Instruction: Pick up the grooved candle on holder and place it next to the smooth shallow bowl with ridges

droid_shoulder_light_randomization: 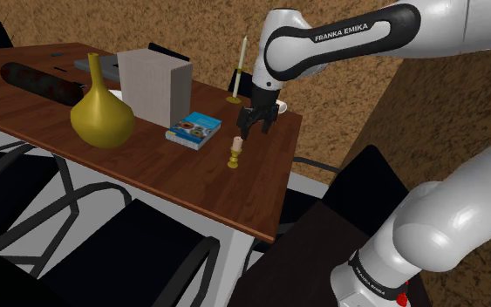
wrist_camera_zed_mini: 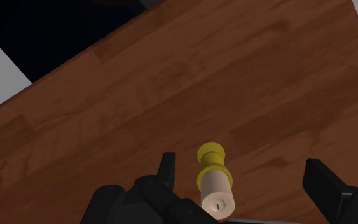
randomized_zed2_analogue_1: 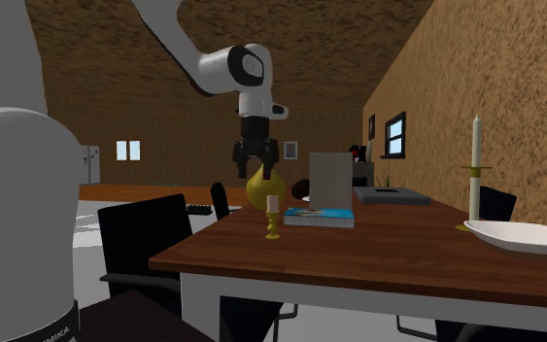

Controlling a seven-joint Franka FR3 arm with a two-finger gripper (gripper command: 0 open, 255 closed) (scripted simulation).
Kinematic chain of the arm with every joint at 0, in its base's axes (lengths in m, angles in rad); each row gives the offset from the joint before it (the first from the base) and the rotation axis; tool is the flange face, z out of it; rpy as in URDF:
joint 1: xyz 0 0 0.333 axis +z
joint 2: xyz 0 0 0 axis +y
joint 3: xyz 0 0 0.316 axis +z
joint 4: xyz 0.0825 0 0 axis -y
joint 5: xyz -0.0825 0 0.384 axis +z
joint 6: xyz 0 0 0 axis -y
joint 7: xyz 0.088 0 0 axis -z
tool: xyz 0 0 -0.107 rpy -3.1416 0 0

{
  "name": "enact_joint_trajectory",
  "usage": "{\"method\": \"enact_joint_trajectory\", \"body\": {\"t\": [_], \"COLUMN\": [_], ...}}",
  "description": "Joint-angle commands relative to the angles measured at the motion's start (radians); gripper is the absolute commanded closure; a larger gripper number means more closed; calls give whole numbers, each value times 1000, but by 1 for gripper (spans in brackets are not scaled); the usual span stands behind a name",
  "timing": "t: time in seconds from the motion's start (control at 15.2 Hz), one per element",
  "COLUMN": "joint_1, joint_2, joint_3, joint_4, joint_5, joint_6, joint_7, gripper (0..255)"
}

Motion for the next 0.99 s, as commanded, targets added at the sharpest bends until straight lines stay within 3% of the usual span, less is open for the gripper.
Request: {"method": "enact_joint_trajectory", "body": {"t": [0.0, 0.26, 0.73, 0.92], "joint_1": [-5, -8, -9, -9], "joint_2": [88, 225, 269, 269], "joint_3": [3, 3, 2, 2], "joint_4": [47, 129, 73, 73], "joint_5": [-20, -54, -62, -62], "joint_6": [29, 63, 163, 163], "joint_7": [8, 25, 30, 30], "gripper": [0, 0, 0, 0]}}
